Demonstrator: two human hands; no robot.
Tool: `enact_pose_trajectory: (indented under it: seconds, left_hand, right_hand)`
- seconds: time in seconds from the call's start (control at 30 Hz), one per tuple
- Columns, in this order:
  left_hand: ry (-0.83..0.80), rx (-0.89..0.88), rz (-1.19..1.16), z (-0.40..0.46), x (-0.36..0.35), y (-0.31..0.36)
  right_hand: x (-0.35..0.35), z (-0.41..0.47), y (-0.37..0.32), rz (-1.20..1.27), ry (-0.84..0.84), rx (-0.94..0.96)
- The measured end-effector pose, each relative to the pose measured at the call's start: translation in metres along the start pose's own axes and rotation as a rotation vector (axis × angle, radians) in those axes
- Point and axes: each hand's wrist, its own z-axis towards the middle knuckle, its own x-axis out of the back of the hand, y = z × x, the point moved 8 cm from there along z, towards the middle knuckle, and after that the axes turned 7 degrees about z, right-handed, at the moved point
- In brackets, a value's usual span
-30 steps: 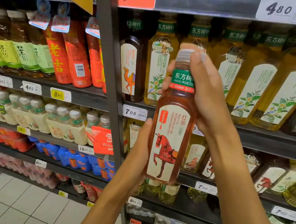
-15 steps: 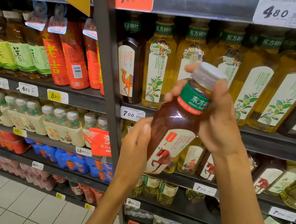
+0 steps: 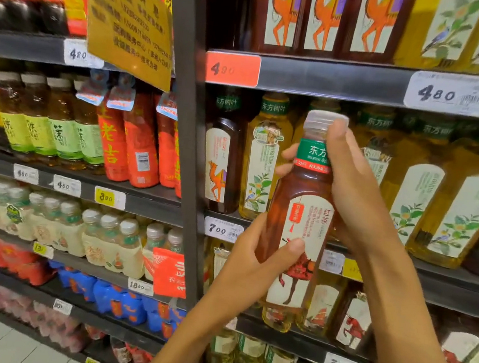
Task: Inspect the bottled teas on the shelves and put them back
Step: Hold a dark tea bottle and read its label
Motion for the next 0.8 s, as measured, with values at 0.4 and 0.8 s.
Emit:
enact_pose_trajectory:
  seconds: [0.4, 0.8]
  left_hand:
    - [0.26, -0.359, 0.182, 0.055, 0.057, 0.107]
    - [0.657, -0.69, 0.449, 0.097, 0.097, 0.195]
  right_hand:
    - [-0.031, 0.065, -0.108, 0.164, 0.064, 0.426]
    - [-0.059, 0.122, -0.196, 0.051, 0.18, 0.797]
